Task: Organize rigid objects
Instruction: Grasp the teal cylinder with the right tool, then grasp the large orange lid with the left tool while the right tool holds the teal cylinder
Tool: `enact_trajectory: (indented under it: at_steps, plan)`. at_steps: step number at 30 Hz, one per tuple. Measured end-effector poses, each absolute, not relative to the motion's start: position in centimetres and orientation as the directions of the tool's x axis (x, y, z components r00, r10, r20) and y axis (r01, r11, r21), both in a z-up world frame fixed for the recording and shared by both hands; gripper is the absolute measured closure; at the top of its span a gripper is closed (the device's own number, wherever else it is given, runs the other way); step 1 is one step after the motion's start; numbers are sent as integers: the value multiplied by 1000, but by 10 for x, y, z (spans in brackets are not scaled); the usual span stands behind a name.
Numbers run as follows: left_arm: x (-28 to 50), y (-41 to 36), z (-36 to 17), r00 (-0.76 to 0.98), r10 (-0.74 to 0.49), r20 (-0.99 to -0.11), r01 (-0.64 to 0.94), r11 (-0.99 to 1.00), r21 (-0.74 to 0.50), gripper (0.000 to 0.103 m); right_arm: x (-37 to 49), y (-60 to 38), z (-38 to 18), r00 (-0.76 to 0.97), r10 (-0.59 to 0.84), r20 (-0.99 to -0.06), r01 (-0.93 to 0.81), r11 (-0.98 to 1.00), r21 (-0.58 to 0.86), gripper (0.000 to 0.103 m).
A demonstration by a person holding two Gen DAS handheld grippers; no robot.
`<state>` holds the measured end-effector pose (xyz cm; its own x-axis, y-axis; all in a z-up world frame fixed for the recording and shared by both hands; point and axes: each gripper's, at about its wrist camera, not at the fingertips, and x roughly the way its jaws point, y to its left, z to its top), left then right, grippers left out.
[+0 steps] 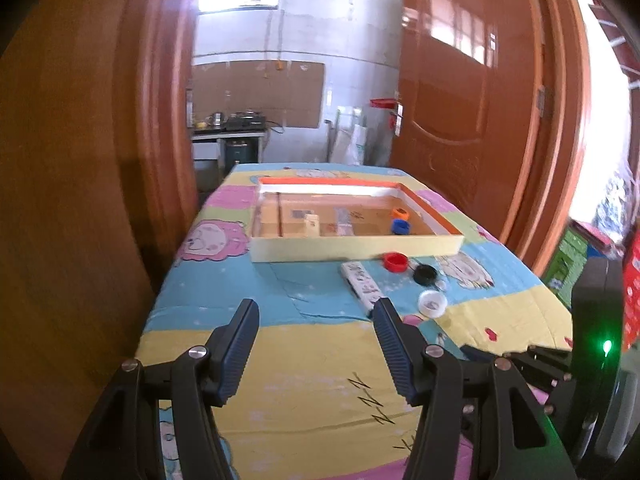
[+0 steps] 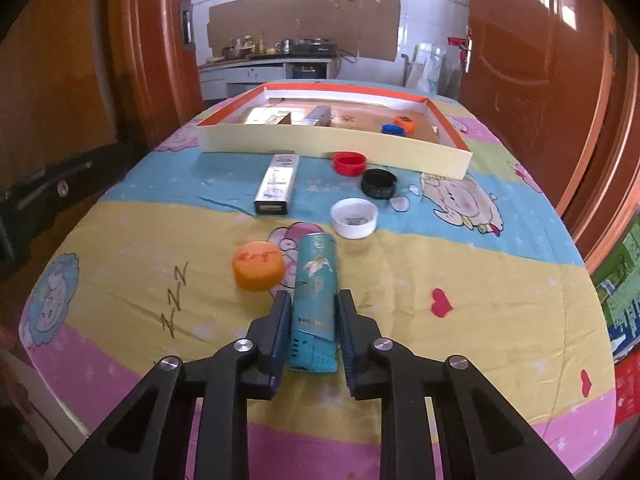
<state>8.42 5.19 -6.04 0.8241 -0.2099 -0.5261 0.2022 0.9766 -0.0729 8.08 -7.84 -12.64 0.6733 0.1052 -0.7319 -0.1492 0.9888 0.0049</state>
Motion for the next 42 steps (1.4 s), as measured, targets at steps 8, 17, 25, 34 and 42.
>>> enact_trajectory:
  at_steps: [8, 17, 25, 34, 42]
  plan:
    - [92, 9, -80, 746, -283, -603, 327, 944, -39, 44, 73, -111, -126, 692, 79, -718, -80, 996, 33, 80]
    - [104, -22, -101, 684, -261, -681, 356, 934, -1, 44, 67, -134, -128, 703, 82, -706, -55, 997, 62, 80]
    - [116, -31, -115, 659, -232, -716, 333, 943, 1, 44, 65, -142, -130, 706, 108, -700, -65, 994, 87, 80]
    - [119, -31, -114, 655, -218, -723, 316, 949, 1, 44, 63, -144, -131, 710, 118, -695, -75, 993, 92, 80]
    - [120, -33, -115, 661, -204, -722, 303, 953, 8, 47, 63, -143, -131, 710, 118, -695, -75, 993, 92, 80]
